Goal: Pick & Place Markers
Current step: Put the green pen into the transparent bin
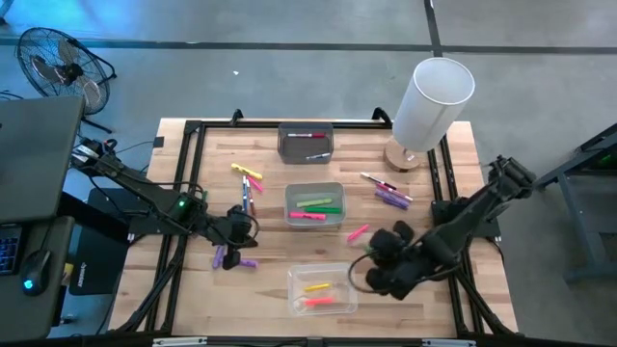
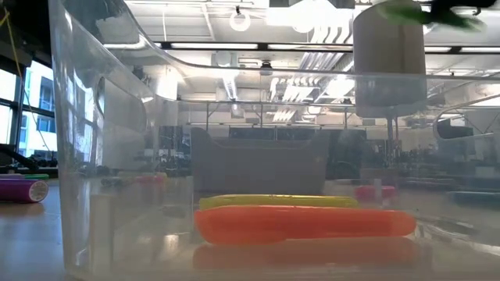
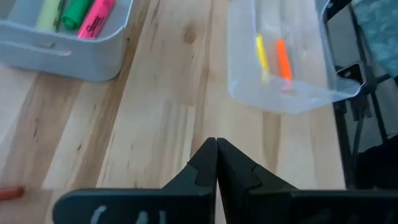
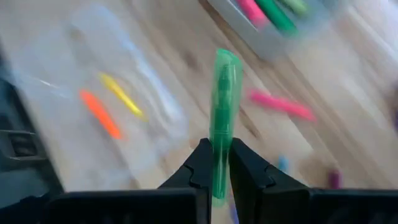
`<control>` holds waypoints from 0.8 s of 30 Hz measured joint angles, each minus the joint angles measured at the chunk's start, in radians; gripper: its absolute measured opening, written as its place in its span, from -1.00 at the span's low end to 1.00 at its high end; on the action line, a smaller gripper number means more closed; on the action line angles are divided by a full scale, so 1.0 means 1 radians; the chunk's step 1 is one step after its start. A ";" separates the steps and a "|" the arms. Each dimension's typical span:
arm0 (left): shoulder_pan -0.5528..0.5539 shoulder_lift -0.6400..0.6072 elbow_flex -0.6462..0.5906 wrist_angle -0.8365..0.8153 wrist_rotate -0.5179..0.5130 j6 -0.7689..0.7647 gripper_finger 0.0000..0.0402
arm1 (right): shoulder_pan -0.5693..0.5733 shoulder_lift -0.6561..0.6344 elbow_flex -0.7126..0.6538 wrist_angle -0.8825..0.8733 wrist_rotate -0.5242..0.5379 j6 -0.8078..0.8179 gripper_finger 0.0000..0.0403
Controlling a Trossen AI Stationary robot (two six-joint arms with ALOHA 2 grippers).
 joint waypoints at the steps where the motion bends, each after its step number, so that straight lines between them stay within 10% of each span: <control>1: 0.000 0.000 0.000 0.007 0.000 0.000 -1.00 | -0.007 0.024 0.043 0.006 0.000 -0.048 -0.88; 13: 0.000 0.000 0.000 0.069 -0.002 -0.080 -1.00 | -0.068 0.460 0.470 0.010 -0.203 -0.469 -0.88; 24: 0.000 0.000 0.000 0.068 -0.005 -0.083 -1.00 | -0.068 0.557 0.467 -0.002 -0.299 -0.474 -0.41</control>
